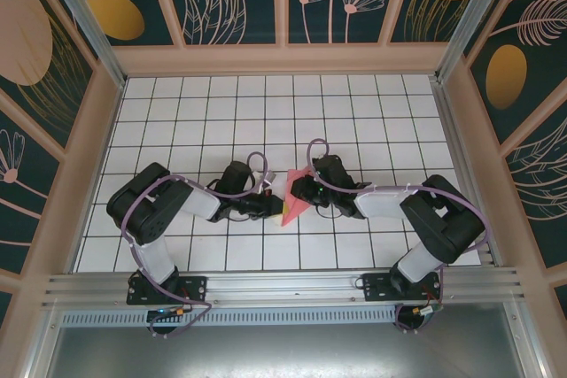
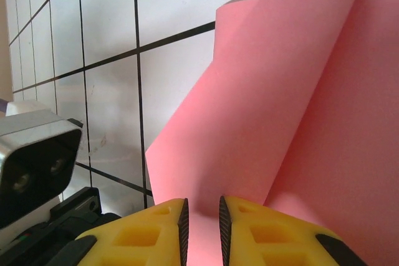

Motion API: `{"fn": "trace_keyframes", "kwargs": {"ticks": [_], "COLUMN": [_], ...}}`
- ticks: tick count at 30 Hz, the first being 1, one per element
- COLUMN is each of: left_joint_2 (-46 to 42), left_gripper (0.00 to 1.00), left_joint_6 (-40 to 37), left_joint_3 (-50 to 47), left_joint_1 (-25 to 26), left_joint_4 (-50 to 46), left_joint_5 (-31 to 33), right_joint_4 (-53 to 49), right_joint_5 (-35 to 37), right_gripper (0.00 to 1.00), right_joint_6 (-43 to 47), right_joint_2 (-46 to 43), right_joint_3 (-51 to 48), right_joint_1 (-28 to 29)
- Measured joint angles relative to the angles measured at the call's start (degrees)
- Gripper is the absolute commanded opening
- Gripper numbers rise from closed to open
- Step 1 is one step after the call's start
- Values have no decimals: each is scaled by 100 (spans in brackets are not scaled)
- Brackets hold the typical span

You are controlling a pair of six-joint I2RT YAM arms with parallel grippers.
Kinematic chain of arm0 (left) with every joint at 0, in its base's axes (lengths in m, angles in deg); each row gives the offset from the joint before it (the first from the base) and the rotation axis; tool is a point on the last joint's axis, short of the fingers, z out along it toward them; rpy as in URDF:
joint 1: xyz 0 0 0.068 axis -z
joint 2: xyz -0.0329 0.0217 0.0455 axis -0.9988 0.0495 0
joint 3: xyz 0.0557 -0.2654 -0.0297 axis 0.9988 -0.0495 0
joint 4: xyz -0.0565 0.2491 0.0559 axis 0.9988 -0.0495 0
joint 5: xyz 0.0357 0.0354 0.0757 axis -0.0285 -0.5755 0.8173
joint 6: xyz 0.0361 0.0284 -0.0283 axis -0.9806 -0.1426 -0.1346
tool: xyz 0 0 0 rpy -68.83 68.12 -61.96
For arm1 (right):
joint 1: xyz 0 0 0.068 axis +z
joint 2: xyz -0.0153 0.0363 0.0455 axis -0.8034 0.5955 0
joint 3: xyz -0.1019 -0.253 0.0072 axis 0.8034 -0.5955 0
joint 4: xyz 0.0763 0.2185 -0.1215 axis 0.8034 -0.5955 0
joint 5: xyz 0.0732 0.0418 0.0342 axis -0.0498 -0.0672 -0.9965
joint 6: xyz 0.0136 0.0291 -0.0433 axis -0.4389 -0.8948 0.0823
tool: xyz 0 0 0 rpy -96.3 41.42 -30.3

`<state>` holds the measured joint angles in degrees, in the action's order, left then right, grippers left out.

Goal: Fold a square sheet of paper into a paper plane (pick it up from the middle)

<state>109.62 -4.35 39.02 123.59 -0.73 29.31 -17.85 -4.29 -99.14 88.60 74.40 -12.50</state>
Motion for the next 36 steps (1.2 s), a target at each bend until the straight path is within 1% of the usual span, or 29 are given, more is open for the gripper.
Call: {"fn": "trace_keyframes", "kwargs": {"ticks": [10, 24, 29, 32, 36], "left_joint_2": [229, 299, 297, 247, 125], "left_gripper": [0, 0, 11, 12, 8], "left_joint_6": [55, -72, -81, -101, -199], "left_joint_3": [55, 291, 293, 291, 271], "left_joint_1": [-2, 0, 0, 0, 0], "left_joint_4": [15, -376, -396, -442, -610], "left_joint_5": [-39, -120, -101, -50, 155], "right_joint_4": [-83, -133, -133, -138, -151], "right_joint_5": [9, 129, 114, 109, 111], "right_gripper": [24, 25, 24, 25, 25], "right_joint_6": [0, 0, 0, 0, -2], "right_joint_2": [223, 417, 485, 516, 575], "right_joint_3": [92, 177, 214, 251, 313], "right_joint_1": [0, -2, -4, -2, -2]}}
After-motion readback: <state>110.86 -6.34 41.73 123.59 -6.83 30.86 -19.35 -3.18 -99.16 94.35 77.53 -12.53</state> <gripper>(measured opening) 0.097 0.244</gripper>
